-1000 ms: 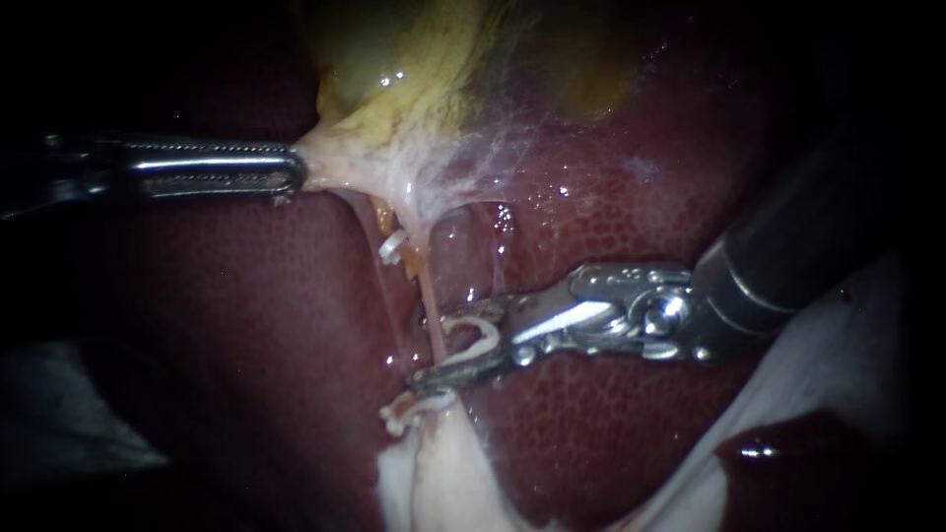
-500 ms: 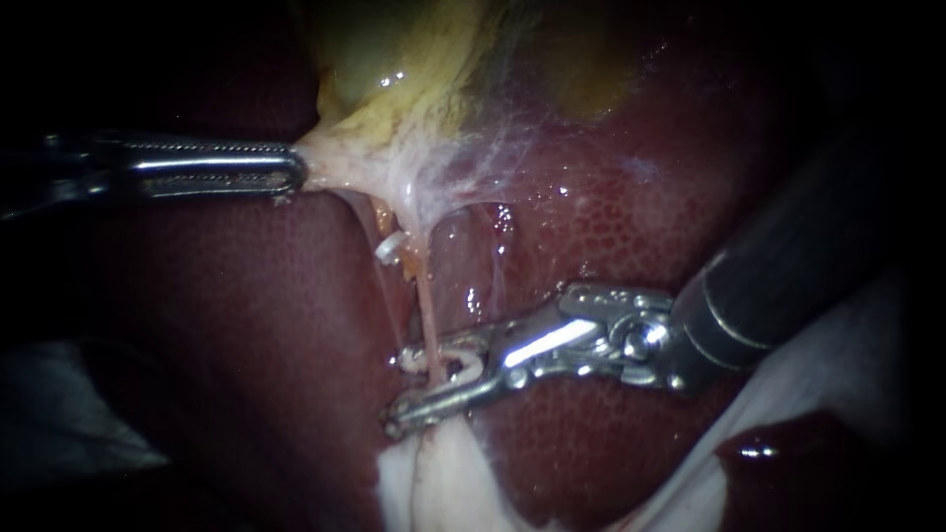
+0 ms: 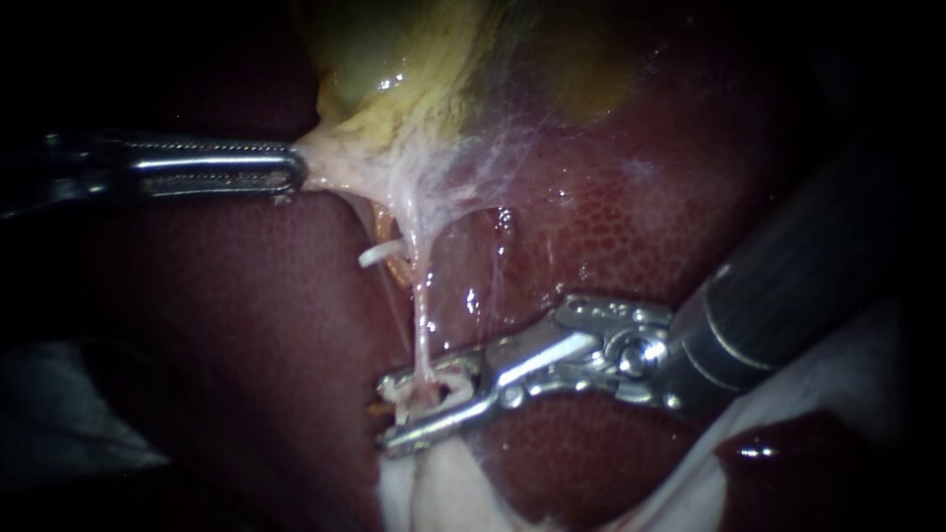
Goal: Clipping first clip right tube
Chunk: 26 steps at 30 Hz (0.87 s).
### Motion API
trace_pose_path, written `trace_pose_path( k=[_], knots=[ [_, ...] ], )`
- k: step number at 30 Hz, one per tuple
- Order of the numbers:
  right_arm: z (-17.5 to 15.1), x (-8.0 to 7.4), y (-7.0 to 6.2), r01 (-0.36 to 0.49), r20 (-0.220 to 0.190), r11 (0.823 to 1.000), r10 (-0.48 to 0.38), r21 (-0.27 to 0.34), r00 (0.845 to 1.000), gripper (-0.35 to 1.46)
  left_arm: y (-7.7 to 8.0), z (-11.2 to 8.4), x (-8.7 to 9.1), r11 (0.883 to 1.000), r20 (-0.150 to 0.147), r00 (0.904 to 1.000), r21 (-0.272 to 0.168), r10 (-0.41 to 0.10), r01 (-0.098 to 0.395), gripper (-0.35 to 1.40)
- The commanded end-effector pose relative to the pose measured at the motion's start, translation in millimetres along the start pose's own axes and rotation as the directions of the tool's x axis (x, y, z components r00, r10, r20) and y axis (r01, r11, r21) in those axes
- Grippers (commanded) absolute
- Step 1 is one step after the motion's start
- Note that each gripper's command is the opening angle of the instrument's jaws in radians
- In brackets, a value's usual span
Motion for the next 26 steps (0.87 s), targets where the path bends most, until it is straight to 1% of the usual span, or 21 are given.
trace_pose_path(
  k=[1,2,3,6,7,8,26],
  knots=[
    [-0.2,0.0,0.0,-0.001,0.001,1.000,0.001,0.000,1.000,0.24,0.0,0.0,0.0,1.000,0.000,1.0000,0.000,0.000,0.000,-0.35],
    [-0.3,0.0,-0.1,-0.002,0.001,1.000,0.002,0.000,1.000,0.18,0.0,0.0,0.0,1.000,0.000,1.0000,0.000,0.000,0.000,-0.35],
    [-0.4,0.0,-0.2,-0.002,0.002,1.000,0.002,0.001,1.000,0.06,0.0,0.0,0.0,1.000,0.000,1.0000,0.000,0.000,0.000,-0.35],
    [-0.6,-0.1,-0.3,-0.008,0.002,1.000,0.008,0.002,1.000,-0.11,0.0,0.0,0.0,1.000,0.000,1.0000,0.000,0.000,0.000,-0.35],
    [-0.7,-0.1,-0.3,-0.013,0.003,1.000,0.013,0.003,1.000,-0.25,0.0,0.0,0.0,1.000,0.000,1.0000,0.000,0.000,0.000,-0.35],
    [-0.7,-0.2,-0.4,-0.019,0.003,1.000,0.019,0.003,1.000,-0.35,0.0,0.0,0.0,1.000,0.000,1.0000,0.000,0.000,0.000,-0.35],
    [-0.9,-0.3,-0.4,-0.019,0.003,1.000,0.019,0.004,1.000,-0.35,-0.1,0.1,0.0,1.000,0.000,1.0000,0.000,0.000,0.000,-0.35]
  ],
)
